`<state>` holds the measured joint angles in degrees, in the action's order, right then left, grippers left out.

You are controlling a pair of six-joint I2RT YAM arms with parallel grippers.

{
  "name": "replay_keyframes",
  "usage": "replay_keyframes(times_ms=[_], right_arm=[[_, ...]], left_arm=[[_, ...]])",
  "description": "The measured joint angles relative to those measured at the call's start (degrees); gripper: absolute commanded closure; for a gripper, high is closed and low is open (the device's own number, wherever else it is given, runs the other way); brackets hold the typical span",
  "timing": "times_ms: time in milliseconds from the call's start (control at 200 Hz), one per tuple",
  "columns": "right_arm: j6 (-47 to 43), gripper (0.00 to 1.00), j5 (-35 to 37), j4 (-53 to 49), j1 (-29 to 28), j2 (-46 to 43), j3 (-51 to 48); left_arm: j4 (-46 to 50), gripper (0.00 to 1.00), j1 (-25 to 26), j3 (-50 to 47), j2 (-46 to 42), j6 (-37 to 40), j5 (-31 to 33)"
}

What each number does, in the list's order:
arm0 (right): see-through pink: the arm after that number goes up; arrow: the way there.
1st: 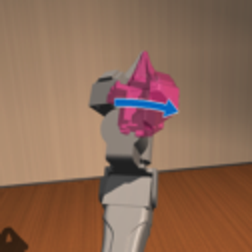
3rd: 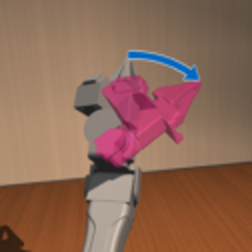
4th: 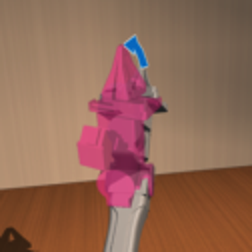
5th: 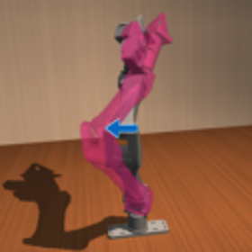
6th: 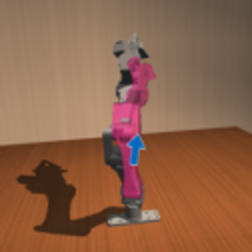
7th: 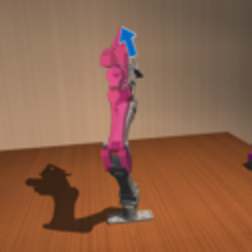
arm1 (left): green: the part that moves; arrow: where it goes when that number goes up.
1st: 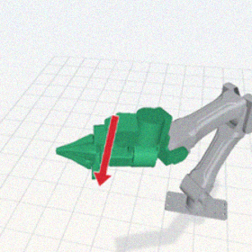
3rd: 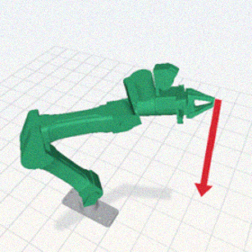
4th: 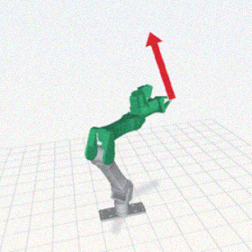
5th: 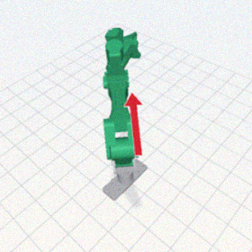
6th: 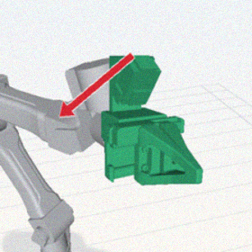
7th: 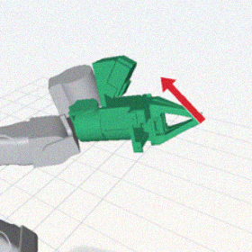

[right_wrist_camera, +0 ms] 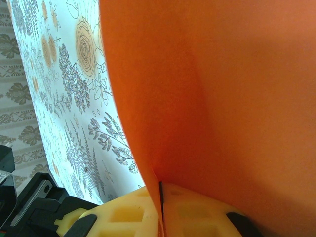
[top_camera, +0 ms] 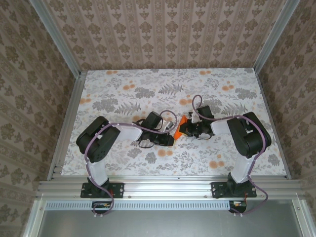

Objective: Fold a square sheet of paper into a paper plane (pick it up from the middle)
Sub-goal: Fold the wing for the fifth time at the center of the table.

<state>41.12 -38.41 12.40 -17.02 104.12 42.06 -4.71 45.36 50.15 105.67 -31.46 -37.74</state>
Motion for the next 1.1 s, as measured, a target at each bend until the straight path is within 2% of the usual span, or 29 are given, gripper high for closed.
replay_keyframes(times_ms=[1100], right_arm=[[0.22, 0.89, 0.00, -0.46, 0.00, 0.11, 0.28]], left_arm=[[5.20, 0.80, 0.81, 1.22, -0.72, 2.86, 2.23]])
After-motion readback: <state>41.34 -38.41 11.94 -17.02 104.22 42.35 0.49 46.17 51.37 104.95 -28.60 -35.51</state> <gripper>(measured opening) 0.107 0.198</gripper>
